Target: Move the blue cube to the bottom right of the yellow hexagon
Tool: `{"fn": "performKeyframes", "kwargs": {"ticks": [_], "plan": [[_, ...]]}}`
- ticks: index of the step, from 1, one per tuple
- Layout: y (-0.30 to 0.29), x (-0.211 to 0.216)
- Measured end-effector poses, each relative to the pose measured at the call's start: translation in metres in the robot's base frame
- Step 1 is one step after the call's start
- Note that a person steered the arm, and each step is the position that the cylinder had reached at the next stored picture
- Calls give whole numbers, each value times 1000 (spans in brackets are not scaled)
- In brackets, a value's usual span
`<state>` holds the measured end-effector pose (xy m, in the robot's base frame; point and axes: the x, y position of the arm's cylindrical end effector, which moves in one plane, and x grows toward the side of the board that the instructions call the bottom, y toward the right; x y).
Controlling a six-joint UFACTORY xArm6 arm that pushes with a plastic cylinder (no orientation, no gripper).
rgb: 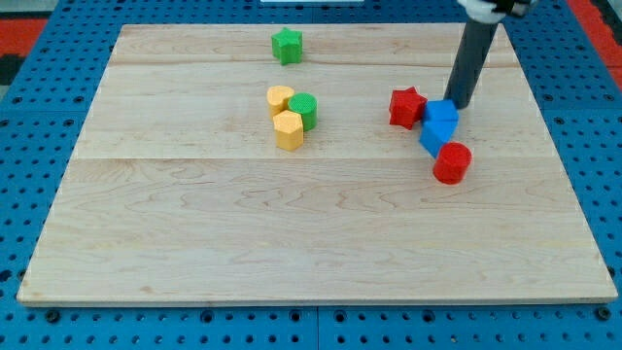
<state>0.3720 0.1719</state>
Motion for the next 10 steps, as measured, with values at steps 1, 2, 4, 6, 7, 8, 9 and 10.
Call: {"fn": "performKeyframes", "kwargs": {"ticks": [1, 2, 4, 6, 7, 8, 9, 10], "plan": [[-22, 6], [26, 8], [-4, 51], [-41, 49], [-34, 37], [-34, 21], [-74, 20], [-117, 20]]}}
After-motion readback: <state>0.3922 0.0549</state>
